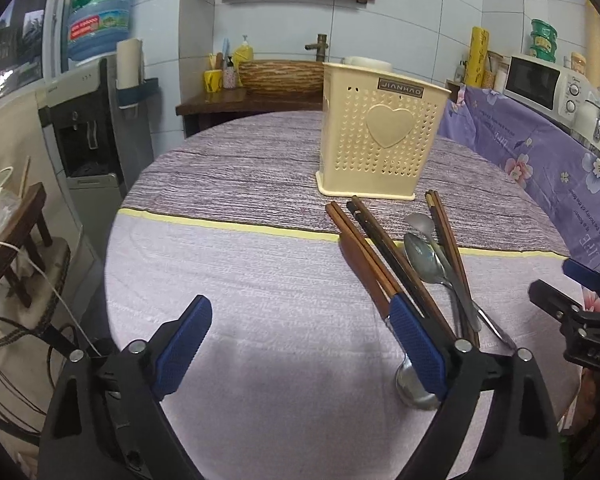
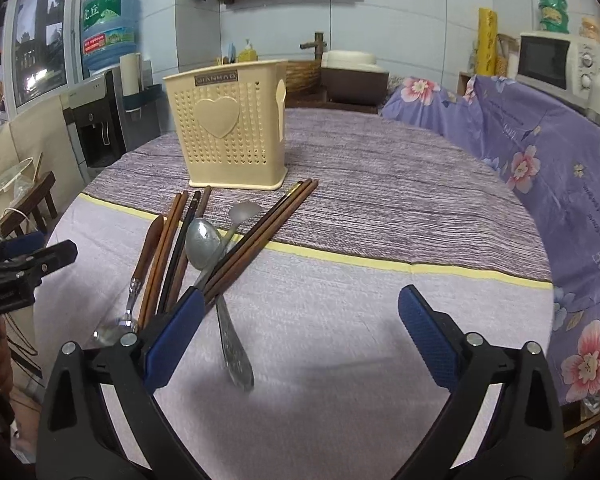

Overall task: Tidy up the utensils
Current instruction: 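Move the right tool toward the grey plastic spoon on the table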

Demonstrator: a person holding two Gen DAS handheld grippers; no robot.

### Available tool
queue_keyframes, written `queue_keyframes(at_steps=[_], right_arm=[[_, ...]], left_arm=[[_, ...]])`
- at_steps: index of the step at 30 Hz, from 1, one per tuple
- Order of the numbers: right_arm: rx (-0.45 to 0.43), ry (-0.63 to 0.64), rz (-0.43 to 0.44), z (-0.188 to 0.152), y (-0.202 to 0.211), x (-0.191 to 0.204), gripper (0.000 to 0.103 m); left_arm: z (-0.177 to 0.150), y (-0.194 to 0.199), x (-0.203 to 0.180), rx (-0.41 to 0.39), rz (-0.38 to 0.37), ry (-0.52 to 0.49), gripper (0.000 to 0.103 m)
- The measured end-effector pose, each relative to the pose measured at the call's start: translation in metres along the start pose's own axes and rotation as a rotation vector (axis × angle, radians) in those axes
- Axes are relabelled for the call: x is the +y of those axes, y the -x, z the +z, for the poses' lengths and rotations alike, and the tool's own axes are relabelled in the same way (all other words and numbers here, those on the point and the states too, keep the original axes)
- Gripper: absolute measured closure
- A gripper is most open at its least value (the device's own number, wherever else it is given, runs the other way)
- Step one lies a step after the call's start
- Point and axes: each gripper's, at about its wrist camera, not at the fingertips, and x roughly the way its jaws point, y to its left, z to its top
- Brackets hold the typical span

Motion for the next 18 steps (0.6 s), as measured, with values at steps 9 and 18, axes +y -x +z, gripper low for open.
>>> queue_keyframes(at_steps=[9, 18], right_arm=[[0.157, -0.010, 0.040, 0.019, -0.059, 0.019, 0.014], [0.215, 0.040, 0.051, 0.021, -0.075, 0.040, 0.014]], left_arm=[[0.009, -0.020, -0.006, 0.056, 0.011, -0.014, 0.018], [0.012, -0.031, 0.002, 0.089, 0.025, 0.010, 0.018]])
